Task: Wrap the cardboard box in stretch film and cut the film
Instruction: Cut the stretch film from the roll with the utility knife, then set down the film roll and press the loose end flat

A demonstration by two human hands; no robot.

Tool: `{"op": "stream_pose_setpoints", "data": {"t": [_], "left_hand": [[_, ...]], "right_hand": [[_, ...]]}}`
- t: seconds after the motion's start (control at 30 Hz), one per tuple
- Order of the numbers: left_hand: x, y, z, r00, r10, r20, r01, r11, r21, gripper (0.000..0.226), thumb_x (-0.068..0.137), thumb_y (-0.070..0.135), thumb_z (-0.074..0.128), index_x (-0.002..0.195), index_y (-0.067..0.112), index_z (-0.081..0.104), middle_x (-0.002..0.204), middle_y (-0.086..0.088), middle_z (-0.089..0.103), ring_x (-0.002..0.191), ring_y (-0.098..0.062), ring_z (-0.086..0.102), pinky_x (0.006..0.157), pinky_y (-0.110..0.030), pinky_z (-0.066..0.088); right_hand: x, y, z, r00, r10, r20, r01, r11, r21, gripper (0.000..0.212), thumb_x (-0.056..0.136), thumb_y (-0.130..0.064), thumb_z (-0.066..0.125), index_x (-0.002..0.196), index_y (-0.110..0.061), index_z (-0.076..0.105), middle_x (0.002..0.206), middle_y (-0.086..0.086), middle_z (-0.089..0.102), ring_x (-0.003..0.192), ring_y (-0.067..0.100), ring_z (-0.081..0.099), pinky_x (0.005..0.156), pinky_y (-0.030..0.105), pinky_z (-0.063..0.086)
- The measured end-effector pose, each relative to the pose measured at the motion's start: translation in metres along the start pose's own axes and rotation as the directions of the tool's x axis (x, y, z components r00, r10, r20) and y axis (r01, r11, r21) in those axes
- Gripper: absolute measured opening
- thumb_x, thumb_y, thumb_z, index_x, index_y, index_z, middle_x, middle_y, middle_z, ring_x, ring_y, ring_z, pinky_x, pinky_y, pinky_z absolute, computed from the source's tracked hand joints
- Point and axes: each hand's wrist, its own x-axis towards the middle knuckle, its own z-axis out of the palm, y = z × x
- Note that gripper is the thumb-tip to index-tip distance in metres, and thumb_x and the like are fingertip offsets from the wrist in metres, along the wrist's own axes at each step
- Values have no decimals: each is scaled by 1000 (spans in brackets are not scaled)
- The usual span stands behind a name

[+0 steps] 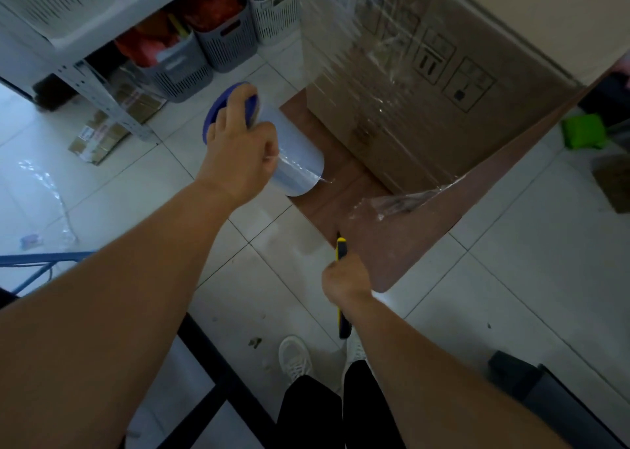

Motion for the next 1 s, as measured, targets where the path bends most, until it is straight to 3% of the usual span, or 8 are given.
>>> {"op": "stream_pose_setpoints", "data": {"t": [0.1, 0.27, 0.33, 0.47, 0.6, 0.73, 0.87, 1.0], "left_hand": [[-3, -5, -1, 1000, -12, -13, 11, 1000, -23, 13, 79, 8, 68, 73, 12, 58, 144, -15, 27, 118, -36, 37, 98, -49, 35], [-5, 10, 1, 996, 94, 5, -94, 994, 53, 10, 80, 6, 68, 79, 12, 60, 148, -16, 25, 115, -40, 38, 93, -47, 35], [-2, 14, 4, 983, 184, 13, -184, 977, 109, 24, 74, 0, 72, 88, 15, 61, 145, -17, 23, 109, -40, 42, 88, -48, 39], [5, 23, 13, 951, 307, 21, -305, 929, 209, 58, 63, -7, 73, 114, 17, 59, 133, -22, 31, 97, -44, 54, 80, -51, 48], [2, 36, 14, 974, 210, 84, -220, 967, 131, 73, 61, -15, 69, 130, 5, 51, 118, -34, 51, 91, -49, 57, 78, -53, 49], [-3, 48, 0, 989, 99, 112, -103, 994, 35, 78, 73, 0, 70, 142, 7, 35, 130, -24, 44, 114, -39, 44, 96, -46, 39], [-2, 61, -25, 996, -87, 10, 87, 969, -229, 66, 81, 13, 66, 140, 12, 37, 134, -14, 42, 123, -31, 38, 103, -43, 35], [-2, 71, -50, 975, -219, -31, 195, 917, -349, 50, 86, 19, 62, 133, 13, 47, 127, -10, 47, 118, -26, 42, 98, -38, 40]], "right_hand": [[-6, 4, 10, 999, -20, -25, 21, 999, 26, 11, 96, -14, 41, 85, -15, 39, 71, -3, 38, 74, 20, 47, 69, 28, 35], [-15, -16, -4, 979, -159, -128, 175, 977, 124, 28, 98, -16, 42, 121, 1, 43, 94, 17, 60, 86, 34, 58, 65, 28, 34], [-19, -22, -11, 967, -203, -153, 227, 961, 156, 33, 98, -21, 43, 124, 0, 42, 98, 17, 64, 92, 37, 59, 66, 29, 34], [-27, -37, -24, 946, -260, -195, 307, 913, 269, 26, 98, -24, 42, 114, -4, 43, 72, 1, 52, 75, 28, 54, 65, 31, 36], [-36, -54, -41, 902, -337, -271, 412, 857, 308, 15, 100, -20, 37, 106, -7, 42, 76, 5, 51, 70, 24, 49, 60, 26, 28], [-49, -67, -56, 850, -425, -312, 499, 841, 211, 33, 102, -25, 35, 125, -1, 41, 102, 15, 55, 86, 25, 50, 62, 24, 25], [-70, -77, -70, 820, -467, -332, 538, 826, 168, 31, 101, -29, 40, 122, -7, 44, 110, 16, 58, 96, 29, 56, 70, 28, 34], [-105, -106, -100, 731, -570, -375, 635, 770, 67, 31, 98, -32, 44, 120, -11, 50, 108, 10, 60, 87, 22, 55, 62, 26, 34]]}}
